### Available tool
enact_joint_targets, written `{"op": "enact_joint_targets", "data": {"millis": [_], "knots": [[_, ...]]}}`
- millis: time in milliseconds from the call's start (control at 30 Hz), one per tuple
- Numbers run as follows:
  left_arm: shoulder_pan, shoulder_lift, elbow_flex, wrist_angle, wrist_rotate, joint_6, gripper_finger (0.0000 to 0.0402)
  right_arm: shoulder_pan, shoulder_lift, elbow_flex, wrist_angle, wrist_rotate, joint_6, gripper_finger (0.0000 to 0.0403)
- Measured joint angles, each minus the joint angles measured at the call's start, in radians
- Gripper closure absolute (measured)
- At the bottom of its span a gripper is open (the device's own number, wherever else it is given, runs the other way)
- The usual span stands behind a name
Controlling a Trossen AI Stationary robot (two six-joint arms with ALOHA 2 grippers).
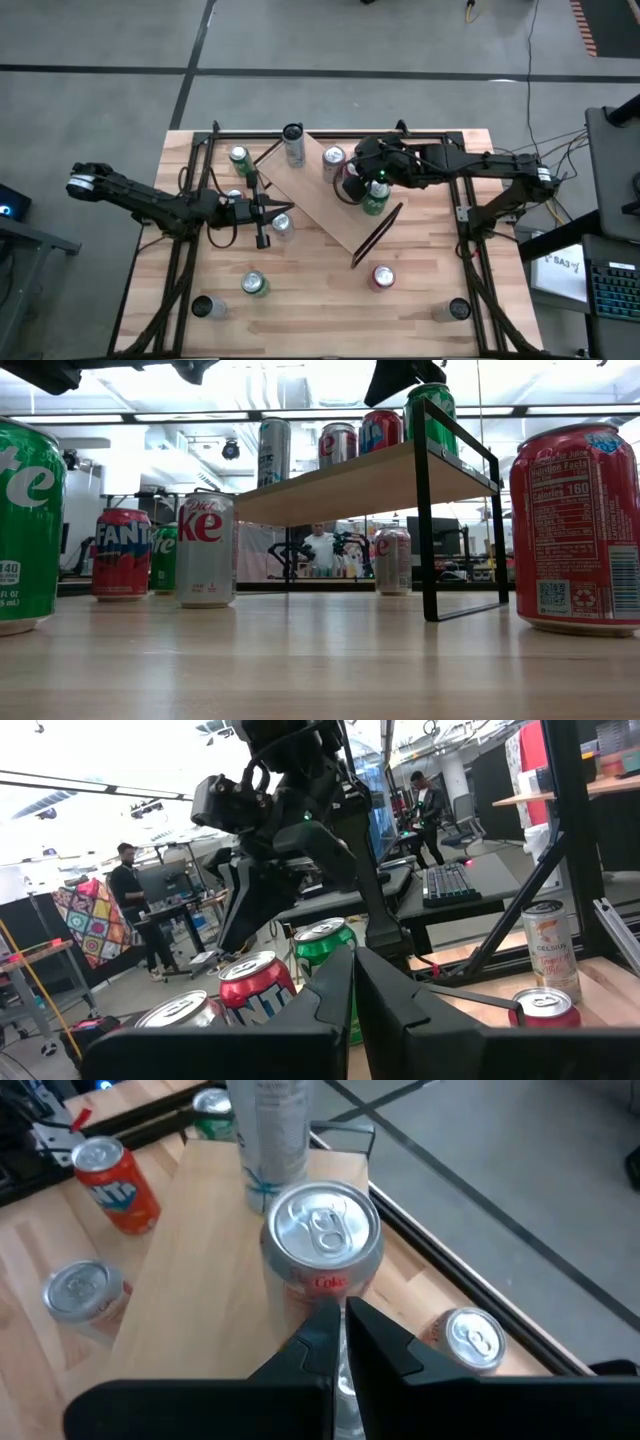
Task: Place canned beverage on shelf
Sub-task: Adjust the orange soda can on the shelf
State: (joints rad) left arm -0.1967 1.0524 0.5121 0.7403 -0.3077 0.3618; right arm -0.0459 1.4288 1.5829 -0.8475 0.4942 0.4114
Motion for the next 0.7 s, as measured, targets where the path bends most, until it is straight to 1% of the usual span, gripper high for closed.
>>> {"op": "enact_joint_targets", "data": {"millis": [267,400,567,700], "knots": [[0.0,0.0,0.0,0.0,0.0,0.0,0.0401,0.0,0.0,0.0,-0.099,-0.002,0.08,0.039],[0.0,0.0,0.0,0.0,0.0,0.0,0.0401,0.004,0.0,0.0,-0.098,-0.029,0.094,0.039],[0.0,0.0,0.0,0.0,0.0,0.0,0.0401,0.011,0.006,-0.001,-0.097,-0.038,0.103,0.039],[0.0,0.0,0.0,0.0,0.0,0.0,0.0401,0.011,0.019,-0.002,-0.084,-0.076,0.105,0.039]]}}
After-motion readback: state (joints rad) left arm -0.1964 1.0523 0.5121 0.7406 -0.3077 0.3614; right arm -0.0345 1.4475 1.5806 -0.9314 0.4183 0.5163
